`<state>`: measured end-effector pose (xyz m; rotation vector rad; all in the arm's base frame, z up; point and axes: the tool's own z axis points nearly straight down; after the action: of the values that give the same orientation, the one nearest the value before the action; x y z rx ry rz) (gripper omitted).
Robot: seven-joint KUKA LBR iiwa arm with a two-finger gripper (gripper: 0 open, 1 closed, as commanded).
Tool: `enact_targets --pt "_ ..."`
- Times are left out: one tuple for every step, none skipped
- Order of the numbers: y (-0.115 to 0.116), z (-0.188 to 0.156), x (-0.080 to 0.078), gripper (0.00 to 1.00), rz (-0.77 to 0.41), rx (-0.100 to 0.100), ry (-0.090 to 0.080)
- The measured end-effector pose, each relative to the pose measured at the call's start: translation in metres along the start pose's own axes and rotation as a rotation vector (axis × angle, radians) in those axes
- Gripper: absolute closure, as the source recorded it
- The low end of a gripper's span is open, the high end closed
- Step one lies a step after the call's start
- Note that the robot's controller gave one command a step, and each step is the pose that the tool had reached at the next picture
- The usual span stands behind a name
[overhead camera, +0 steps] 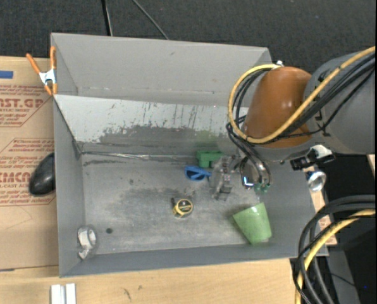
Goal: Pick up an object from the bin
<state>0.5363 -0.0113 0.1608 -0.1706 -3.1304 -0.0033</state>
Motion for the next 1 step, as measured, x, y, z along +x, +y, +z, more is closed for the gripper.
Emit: enact_targets --pt "-0.0022 -0.0030 -0.0027 0.00 0.002 0.002 -0.008"
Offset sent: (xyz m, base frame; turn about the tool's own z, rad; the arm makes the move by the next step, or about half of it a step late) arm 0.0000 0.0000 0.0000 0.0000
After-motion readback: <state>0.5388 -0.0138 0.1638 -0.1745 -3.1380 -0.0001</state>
